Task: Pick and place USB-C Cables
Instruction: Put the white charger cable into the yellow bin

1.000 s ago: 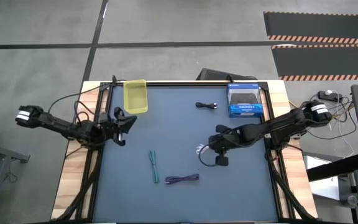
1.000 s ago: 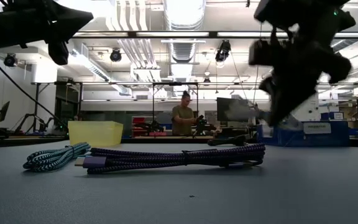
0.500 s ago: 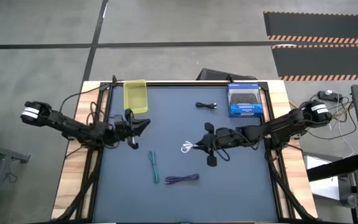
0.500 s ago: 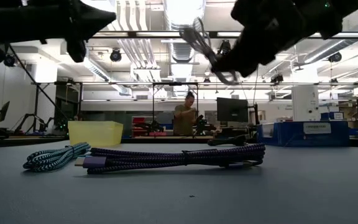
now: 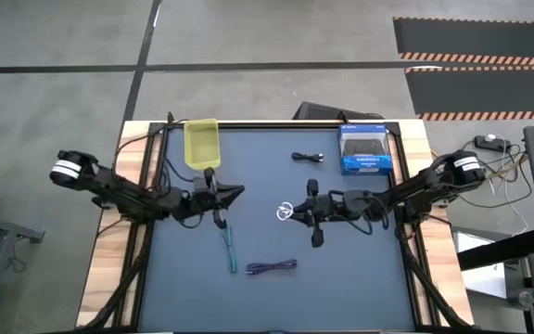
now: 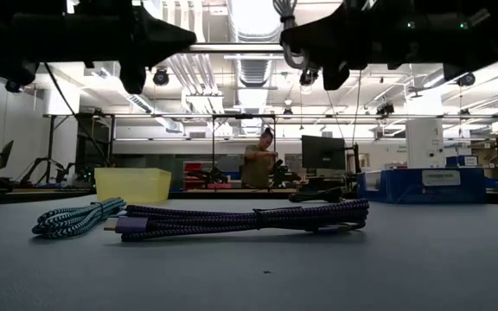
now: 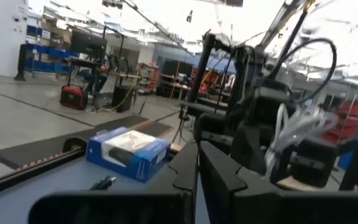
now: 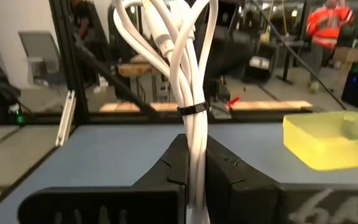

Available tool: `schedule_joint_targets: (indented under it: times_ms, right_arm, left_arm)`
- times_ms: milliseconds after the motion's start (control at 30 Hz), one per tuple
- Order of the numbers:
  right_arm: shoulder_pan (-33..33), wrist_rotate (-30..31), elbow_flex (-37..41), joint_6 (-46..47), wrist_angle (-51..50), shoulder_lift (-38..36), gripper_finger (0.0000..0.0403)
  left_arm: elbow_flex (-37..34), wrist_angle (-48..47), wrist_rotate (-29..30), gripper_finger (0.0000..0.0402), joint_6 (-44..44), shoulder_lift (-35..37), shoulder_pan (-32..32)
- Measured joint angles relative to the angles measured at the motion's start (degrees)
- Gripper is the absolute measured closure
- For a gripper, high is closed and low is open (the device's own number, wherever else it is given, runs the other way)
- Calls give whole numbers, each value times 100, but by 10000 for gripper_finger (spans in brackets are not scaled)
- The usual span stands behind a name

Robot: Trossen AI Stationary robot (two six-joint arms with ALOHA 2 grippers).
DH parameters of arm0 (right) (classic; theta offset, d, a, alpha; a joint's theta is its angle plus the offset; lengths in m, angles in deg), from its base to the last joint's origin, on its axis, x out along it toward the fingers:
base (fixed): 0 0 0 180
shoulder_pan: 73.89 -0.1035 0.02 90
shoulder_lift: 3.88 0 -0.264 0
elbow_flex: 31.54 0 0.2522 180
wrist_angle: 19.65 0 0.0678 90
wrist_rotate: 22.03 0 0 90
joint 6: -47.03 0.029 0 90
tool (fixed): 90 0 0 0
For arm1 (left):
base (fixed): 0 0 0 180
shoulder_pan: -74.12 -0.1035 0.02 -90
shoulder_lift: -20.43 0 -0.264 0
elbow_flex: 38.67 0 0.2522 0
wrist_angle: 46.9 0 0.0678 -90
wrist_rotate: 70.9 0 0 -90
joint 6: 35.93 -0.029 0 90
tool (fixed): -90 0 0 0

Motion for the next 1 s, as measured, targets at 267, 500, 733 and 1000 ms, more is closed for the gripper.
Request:
schedule_joint_targets:
  times_ms: [267, 500, 733, 1000]
  right_arm:
    - [2, 200, 126, -8, 1224, 534, 390]
    - [2, 292, 104, -68, 2581, 1188, 390]
    - [26, 433, -51, -205, 2921, 1618, 390]
    - [39, 438, -250, -227, 2911, 1753, 390]
  left_arm:
    - [297, 0, -63, 401, 2, -482, 4]
    - [483, -4, -407, 401, 9, -630, 4]
    - [540, -6, -713, 401, 152, -636, 14]
    - [733, -9, -741, 398, 162, -849, 28]
